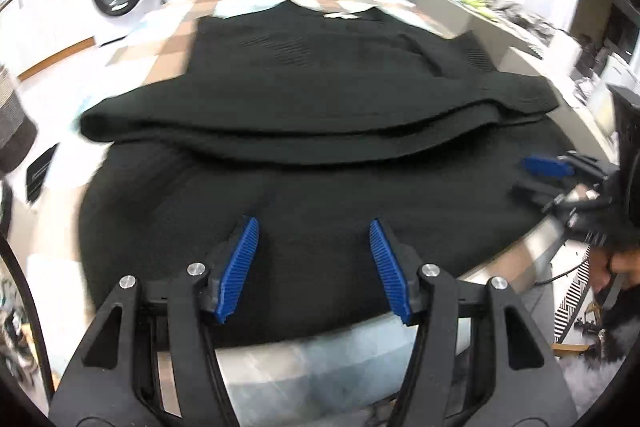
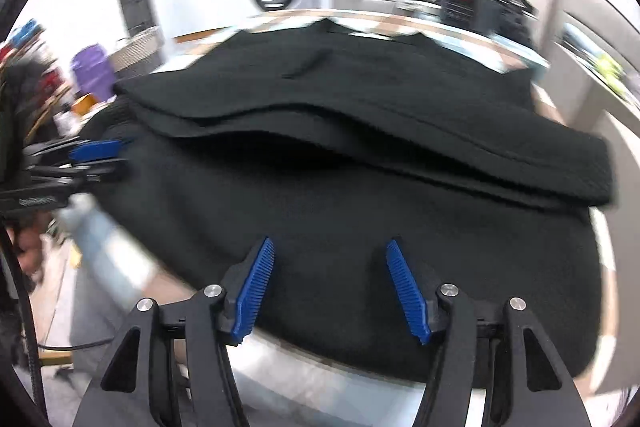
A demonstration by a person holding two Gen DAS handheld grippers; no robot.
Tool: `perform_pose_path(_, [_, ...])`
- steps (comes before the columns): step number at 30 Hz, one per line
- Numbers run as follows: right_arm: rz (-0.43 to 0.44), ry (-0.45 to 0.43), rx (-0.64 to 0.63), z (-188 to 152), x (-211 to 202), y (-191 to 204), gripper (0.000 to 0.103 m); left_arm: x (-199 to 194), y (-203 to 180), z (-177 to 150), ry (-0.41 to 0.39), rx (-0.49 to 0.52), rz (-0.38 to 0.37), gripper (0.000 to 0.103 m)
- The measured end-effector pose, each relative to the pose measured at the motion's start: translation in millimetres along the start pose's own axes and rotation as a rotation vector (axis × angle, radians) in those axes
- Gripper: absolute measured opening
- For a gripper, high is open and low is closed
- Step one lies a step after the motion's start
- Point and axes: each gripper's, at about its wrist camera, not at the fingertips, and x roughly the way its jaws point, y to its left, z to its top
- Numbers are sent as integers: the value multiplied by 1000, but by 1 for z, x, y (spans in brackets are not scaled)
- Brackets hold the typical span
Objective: Fold small clothes
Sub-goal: 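Open both tools and press the folded sweater flat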
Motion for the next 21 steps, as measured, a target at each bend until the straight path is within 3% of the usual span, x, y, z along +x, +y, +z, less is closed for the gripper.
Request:
perform_pose_path(3, [-114,4,78,-12,-10,-42,61,-9,31,-7,-9,-50,47,55])
perform_pose_path(5, [-157,4,130,-20,-17,-66,62,-16,44,-10,-16,-72,33,55])
perform_pose_path(9, [-133,-14,162,-23,-24,-77,62,-22,54,-7,-9,-108,33,55])
perform_pose_path(14, [-112,-23,153,-18,-23,-69,62,-20,54,5,-46,-84,69,59])
perform_pose_path(21, [-100,-22,194,-16,-24,-80,62,-6,76,11,-20,-140,54,59])
